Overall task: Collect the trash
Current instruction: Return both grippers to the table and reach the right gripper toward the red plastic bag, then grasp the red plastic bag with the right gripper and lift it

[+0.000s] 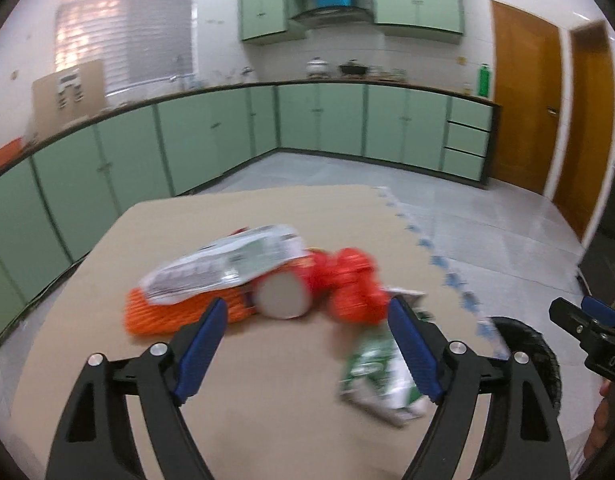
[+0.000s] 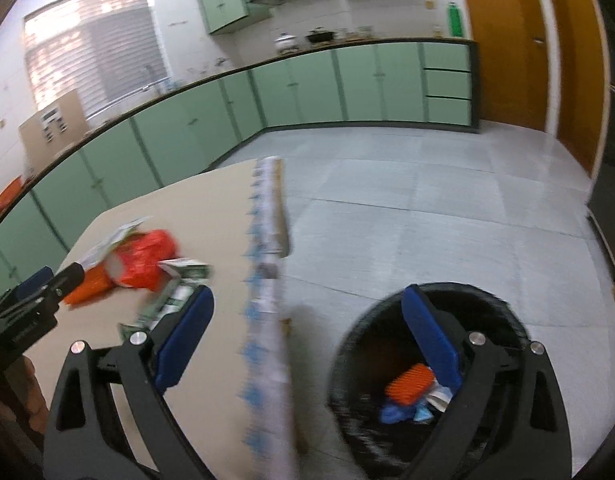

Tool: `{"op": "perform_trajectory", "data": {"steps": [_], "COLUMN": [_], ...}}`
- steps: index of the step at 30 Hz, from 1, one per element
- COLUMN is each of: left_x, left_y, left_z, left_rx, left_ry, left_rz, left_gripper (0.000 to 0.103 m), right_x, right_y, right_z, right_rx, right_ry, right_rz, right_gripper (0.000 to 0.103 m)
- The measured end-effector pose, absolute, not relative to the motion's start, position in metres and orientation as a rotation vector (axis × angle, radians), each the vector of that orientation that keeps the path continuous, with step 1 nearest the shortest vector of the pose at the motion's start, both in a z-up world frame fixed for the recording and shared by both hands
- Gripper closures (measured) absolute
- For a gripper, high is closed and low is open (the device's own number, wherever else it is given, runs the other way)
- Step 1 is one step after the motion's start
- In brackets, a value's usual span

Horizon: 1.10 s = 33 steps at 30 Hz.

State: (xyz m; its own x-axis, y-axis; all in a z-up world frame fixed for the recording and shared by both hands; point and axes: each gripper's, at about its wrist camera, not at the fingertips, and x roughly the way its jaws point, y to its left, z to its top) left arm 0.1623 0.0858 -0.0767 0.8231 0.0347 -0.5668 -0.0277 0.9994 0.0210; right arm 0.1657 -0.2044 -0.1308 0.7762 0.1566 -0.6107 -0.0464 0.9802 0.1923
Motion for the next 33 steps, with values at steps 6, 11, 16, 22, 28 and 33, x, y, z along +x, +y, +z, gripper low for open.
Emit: {"op": "perform_trajectory", "data": {"steps": [6,11,16,22,28,33], "left_x": [0.160,0.166,0.172,0.177,0.180,0.180], "left_y": [0.124,0.136,0.142,0.158,0.171,0.175], "left_z": [-0.085,-0.091,-0.098,-0.106,-0.111,-0.113], "left_rx": [-0.004,-0.020,-0.019,-0.032,-0.045,-0.053], "left_ry": [0.611,0.628,0.643,0.657,0.675,0.679], "left_rz": [0.085,0.099,0.106,0.135,0.152,0.150], "left_gripper": [0.022,0.022,0.022,0.022,0.022,0.022], "right_x": [0.190,0.210,0.216,0.232,0.241,0.246], "right_y": [-0.143,-0.114,-0.099,-0.075,-0.051,-0.044], "right_z": [-0.137,-0.146,-0.144,-0.140,-0.142,-0.145], "right_rx": [0.135,0.122,0.100,0.076,0.036,0.022], "right_ry": [0.716,0.757,0.736,0.728,0.738,0.754], "right_rz": [0.201,0.222,0.239,0.298,0.333,0.344], "right_gripper": [0.011,0.011,0.012,0.031,0.045,0.051]}}
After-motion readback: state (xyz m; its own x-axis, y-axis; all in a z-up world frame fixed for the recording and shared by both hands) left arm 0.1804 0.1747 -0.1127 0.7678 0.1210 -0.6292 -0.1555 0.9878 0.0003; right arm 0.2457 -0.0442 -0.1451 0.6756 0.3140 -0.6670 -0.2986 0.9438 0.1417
